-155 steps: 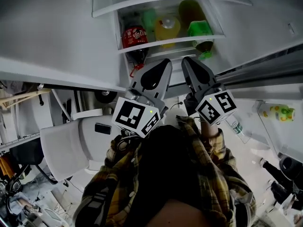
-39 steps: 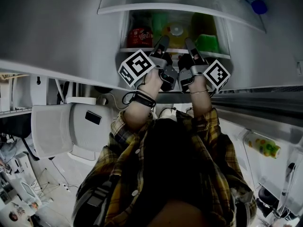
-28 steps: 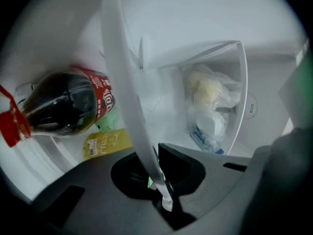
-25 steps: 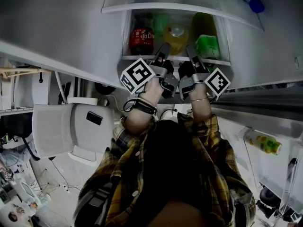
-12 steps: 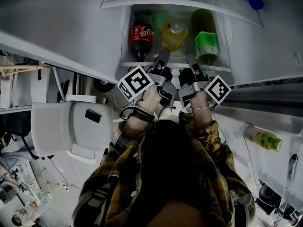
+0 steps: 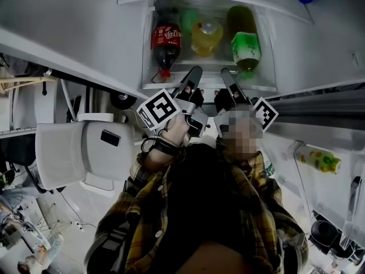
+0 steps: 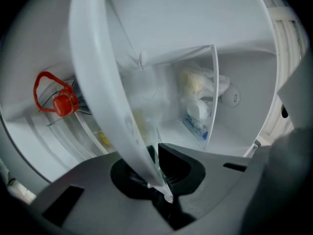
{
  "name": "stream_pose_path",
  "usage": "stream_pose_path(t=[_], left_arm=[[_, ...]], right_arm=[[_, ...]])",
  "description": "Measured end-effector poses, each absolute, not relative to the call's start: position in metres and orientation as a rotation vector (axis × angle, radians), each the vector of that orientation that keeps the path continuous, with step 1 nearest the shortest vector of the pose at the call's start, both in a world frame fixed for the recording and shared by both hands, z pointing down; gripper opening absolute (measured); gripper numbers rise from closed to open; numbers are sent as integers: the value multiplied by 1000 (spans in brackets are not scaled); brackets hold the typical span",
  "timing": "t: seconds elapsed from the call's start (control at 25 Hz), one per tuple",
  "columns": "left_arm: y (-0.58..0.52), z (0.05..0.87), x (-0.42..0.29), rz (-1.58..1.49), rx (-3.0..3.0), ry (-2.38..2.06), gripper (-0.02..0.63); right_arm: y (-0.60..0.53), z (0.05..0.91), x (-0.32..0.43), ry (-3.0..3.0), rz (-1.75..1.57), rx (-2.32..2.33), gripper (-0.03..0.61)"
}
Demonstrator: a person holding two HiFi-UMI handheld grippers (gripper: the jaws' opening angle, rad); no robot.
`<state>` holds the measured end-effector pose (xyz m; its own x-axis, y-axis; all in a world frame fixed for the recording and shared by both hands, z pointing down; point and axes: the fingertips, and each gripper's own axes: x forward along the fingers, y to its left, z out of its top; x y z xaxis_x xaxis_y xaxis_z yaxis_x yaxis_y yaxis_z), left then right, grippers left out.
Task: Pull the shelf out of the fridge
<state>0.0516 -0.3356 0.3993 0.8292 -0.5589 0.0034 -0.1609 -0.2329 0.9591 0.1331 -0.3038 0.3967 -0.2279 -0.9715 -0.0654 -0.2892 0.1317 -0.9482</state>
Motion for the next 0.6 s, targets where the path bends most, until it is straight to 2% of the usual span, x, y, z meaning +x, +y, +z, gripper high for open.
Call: stream_pose_path(t=[0.6], left_arm=[[-310, 394, 42, -395, 1820, -518, 32]], right_arm=[[-277, 392, 123, 1648, -1113, -1249, 46]])
